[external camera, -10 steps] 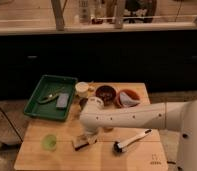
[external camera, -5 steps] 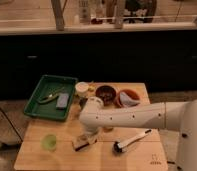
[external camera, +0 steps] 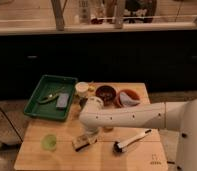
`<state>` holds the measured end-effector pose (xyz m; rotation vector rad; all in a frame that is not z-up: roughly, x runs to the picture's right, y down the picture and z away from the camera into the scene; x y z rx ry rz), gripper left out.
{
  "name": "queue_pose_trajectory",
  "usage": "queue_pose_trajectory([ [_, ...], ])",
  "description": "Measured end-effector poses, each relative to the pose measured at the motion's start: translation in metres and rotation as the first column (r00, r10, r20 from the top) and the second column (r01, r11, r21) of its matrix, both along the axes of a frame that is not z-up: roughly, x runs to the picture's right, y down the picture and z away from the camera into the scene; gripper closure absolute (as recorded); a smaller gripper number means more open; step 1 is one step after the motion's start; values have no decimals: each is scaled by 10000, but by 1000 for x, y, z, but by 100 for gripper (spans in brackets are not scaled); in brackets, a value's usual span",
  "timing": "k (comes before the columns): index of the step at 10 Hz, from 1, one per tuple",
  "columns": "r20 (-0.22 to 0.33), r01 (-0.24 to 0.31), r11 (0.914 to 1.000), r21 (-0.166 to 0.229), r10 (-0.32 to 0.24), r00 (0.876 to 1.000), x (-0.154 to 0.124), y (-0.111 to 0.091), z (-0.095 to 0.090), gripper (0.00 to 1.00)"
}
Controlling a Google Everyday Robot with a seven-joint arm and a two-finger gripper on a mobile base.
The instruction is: Wipe table surface with eraser
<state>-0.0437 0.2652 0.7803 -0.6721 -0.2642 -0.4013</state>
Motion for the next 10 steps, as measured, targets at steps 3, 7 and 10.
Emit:
queue_pose_trajectory([
  [3, -242, 103, 9995, 310, -95, 9997, 2, -8, -8, 100],
  [7, -311, 205, 9986, 478, -190, 9993, 1, -13, -13, 100],
  [10, -483, 237, 9979, 602, -208, 9986, 3, -27, -1, 100],
])
